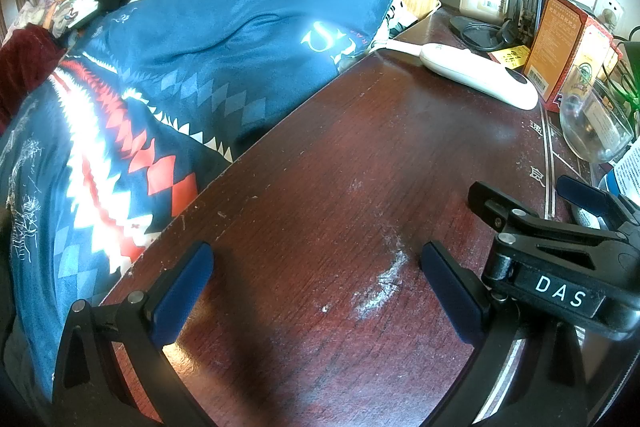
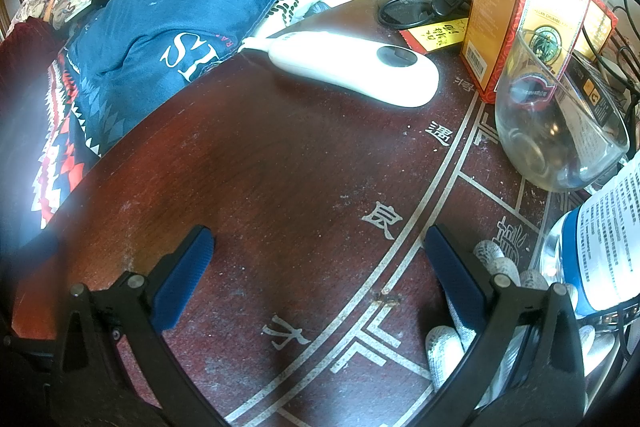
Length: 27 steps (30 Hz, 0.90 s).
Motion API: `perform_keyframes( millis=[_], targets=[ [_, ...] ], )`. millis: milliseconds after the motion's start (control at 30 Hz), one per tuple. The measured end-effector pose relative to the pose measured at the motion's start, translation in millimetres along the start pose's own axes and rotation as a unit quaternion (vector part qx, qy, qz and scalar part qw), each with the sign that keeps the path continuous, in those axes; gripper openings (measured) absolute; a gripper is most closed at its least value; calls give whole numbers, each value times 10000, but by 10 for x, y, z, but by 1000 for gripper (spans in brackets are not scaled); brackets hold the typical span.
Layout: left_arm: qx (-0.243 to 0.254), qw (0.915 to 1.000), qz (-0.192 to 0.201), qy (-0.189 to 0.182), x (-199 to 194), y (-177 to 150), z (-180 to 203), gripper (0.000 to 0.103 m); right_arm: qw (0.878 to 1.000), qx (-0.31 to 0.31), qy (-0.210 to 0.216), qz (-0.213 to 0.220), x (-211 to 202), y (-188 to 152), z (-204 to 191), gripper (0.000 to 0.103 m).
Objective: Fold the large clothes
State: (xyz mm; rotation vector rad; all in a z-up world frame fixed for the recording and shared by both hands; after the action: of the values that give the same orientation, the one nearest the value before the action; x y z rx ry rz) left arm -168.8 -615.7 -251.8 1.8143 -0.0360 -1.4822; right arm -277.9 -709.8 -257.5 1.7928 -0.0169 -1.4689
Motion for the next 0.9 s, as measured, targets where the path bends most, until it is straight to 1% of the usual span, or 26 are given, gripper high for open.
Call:
perform_keyframes(
  millis=[900],
  targets=[
    [-3, 10000, -4, 5, 1, 2, 0, 103, 10000, 1, -5, 1, 3, -1, 0, 103]
  ],
)
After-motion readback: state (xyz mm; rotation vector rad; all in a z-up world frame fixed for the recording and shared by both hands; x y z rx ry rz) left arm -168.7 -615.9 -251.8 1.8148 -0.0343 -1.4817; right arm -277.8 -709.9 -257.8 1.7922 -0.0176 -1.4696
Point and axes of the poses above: each gripper's, at about its wrist camera, not at the fingertips, and x roughly the way its jaws point, z to its right, y to its top, the point moved 9 cm from there along x, roughly the way its jaws point, and after that the axes turned 1 degree about -z, right-handed, at the moved point
